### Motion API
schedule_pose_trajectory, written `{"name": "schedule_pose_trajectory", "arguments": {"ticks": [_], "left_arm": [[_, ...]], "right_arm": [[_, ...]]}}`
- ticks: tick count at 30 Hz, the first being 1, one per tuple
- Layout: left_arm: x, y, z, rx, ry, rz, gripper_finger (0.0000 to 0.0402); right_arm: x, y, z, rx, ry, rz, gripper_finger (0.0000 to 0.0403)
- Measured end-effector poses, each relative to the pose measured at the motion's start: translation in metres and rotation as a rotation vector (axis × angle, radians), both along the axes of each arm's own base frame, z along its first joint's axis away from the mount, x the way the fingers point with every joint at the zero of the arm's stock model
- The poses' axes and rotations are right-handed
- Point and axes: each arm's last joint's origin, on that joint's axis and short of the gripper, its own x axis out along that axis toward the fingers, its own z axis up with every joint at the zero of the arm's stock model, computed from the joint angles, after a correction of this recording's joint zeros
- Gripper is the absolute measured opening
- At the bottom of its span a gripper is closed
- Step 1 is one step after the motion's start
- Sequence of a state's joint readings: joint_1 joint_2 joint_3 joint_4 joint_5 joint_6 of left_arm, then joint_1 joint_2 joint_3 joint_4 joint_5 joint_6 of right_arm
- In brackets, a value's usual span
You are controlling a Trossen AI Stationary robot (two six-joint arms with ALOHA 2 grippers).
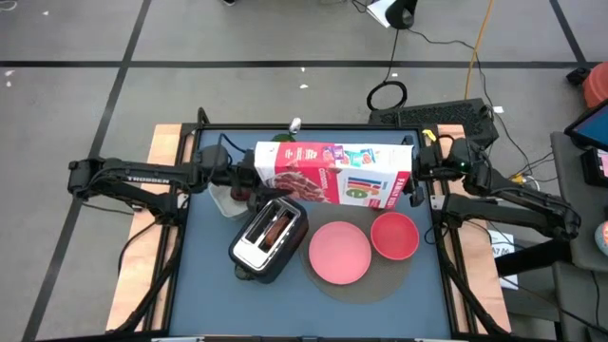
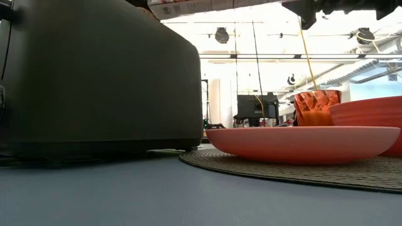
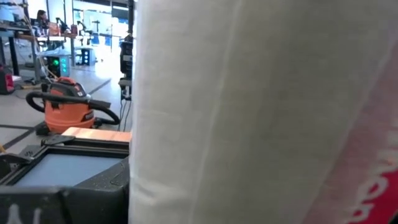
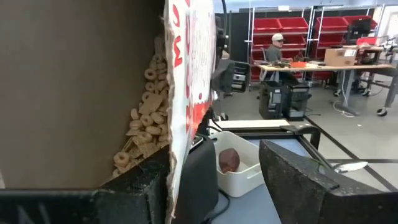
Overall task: Arrange a breakfast setting
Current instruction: Pour the cereal from the cereal box into the red bowl
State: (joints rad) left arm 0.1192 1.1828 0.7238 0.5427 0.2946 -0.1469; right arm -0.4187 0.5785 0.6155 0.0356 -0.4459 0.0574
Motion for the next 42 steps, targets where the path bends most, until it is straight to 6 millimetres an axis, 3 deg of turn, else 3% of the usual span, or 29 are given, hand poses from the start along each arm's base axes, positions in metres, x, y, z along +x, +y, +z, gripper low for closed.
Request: {"name": "schedule_pose_trajectory", "arguments": {"ticks": [18,31,42], "left_arm": [[0.000,0.000,-0.005,-0.013,0.051,0.013,0.0271],[0.001,0.000,-0.005,-0.015,0.053,0.023,0.0271],[0.001,0.000,-0.005,-0.016,0.053,0.027,0.0271]], "right_arm": [[-0.004,0.005,0.002,0.005,-0.016,0.105,0.0210],[-0.026,0.014,0.010,-0.034,-0.085,0.105,0.0210],[-0.043,0.022,-0.001,0.010,0.009,0.101,0.0210]]}}
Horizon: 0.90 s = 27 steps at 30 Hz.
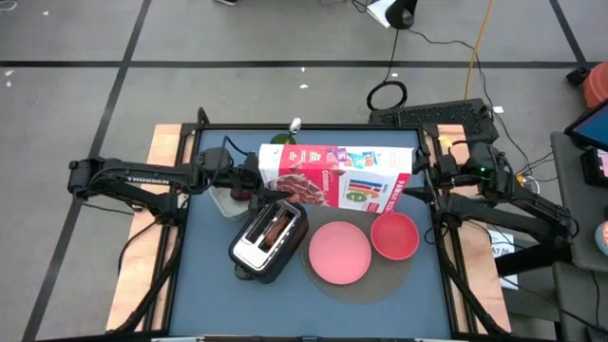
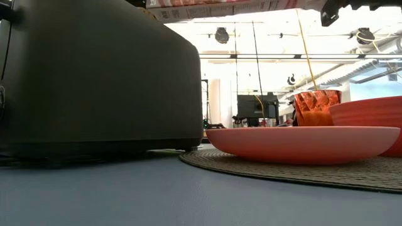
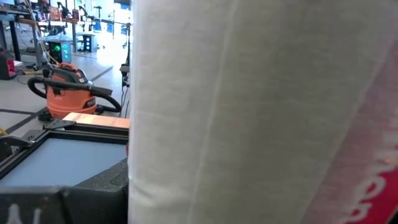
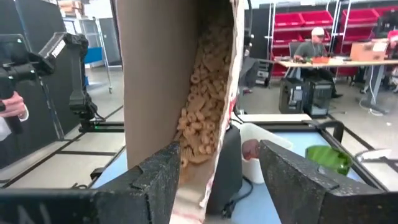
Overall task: Arrange a breakfast setting
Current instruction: Pour the cereal from the cereal box into the red bowl
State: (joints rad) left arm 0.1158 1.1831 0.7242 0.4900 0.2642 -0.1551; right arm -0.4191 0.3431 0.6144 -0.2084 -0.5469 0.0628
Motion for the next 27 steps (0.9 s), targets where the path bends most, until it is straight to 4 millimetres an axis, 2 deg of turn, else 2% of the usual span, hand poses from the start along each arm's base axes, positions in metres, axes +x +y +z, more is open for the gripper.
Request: {"name": "schedule_pose_trajectory", "arguments": {"ticks": [4,13,27], "left_arm": [[0.000,-0.001,0.000,-0.009,0.002,-0.021,0.0271],[0.001,-0.013,0.001,-0.022,-0.004,-0.071,0.0271],[0.001,-0.027,0.009,-0.036,-0.083,-0.104,0.0271]], "right_arm": [[-0.002,-0.001,-0.004,0.008,0.032,-0.061,0.0210],[0.000,-0.011,-0.011,-0.054,0.125,-0.382,0.0210],[0.014,-0.018,-0.018,-0.036,0.208,-0.379,0.0210]]}}
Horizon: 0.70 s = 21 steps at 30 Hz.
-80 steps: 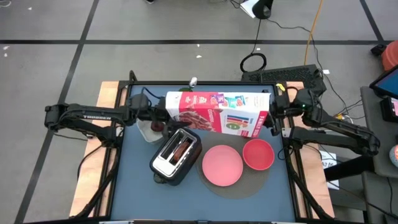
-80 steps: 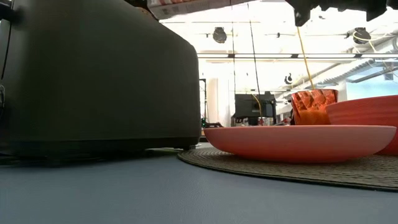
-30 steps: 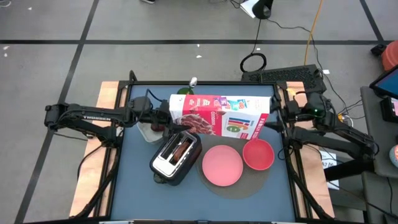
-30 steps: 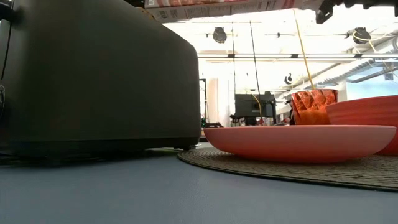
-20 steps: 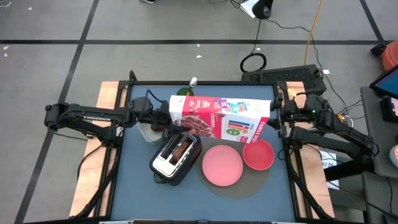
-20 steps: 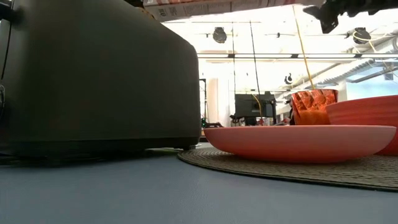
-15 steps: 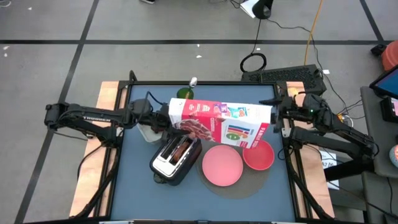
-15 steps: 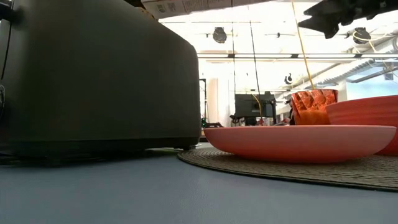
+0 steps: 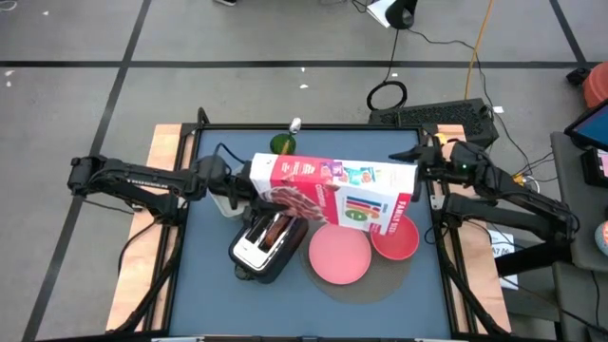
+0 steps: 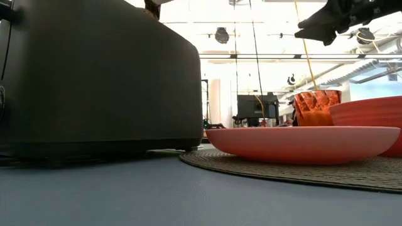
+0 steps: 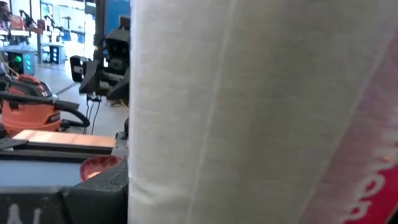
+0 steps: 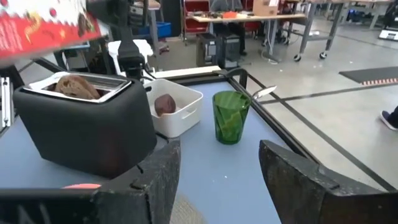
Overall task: Arrange a breakfast setting
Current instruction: Pour the cereal from the cereal box into the red bowl
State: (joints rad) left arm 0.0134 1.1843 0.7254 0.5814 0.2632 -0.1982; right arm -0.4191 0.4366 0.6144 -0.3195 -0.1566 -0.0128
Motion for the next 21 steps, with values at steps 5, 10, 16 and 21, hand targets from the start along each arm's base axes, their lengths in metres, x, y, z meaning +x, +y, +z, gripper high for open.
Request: {"name": "schedule_pose_trajectory", "arguments": {"ticks": [5,10,16,21], "left_arm": [[0.004,-0.001,0.011,0.000,-0.016,0.001,0.0271],[0.016,0.000,0.020,0.019,0.045,0.003,0.0271],[0.032,0.000,0.023,0.018,0.126,0.002,0.0271],[0.045,0.000,0.013,0.017,0.169,0.001,0.0271]], "right_arm": [[0.004,-0.002,-0.002,0.010,0.023,0.000,0.0210],[0.006,-0.003,-0.004,0.008,0.036,0.001,0.0210],[0.006,-0.003,-0.003,-0.015,0.041,0.004,0.0210],[0.006,-0.003,-0.003,-0.018,0.043,0.003,0.0210]]}}
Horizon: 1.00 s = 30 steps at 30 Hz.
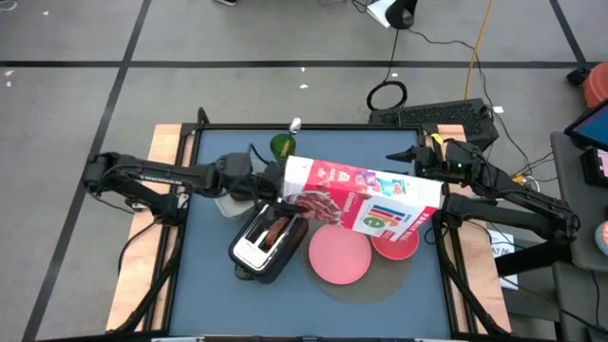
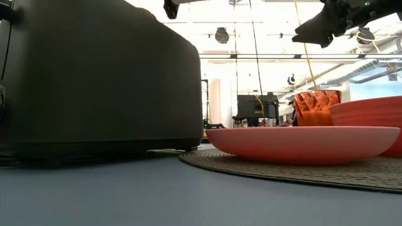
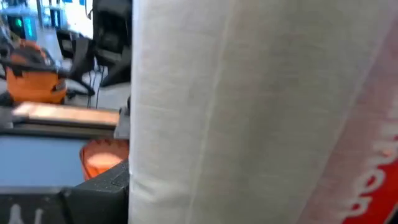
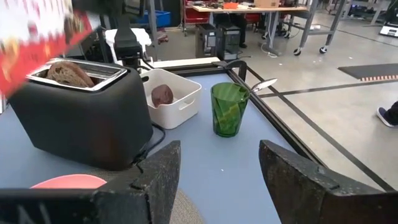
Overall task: Arrange a breakfast setting
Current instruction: Pour the cereal from the cereal box into the red bowl
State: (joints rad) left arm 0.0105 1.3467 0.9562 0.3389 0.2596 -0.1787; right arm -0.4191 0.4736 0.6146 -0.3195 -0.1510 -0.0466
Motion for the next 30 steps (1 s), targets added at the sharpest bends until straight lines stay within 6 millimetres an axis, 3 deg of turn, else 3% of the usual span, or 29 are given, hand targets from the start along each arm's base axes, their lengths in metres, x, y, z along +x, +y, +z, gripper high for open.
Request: {"name": "schedule_pose_trajectory", "arguments": {"ticks": [12,30], "left_arm": [[0.021,0.000,-0.031,-0.011,0.112,0.001,0.0271],[0.021,0.001,-0.034,-0.003,0.132,0.018,0.0271]], "right_arm": [[-0.003,-0.007,0.000,-0.063,0.028,-0.246,0.0210],[-0.003,-0.007,0.000,-0.064,0.029,-0.249,0.0210]]}}
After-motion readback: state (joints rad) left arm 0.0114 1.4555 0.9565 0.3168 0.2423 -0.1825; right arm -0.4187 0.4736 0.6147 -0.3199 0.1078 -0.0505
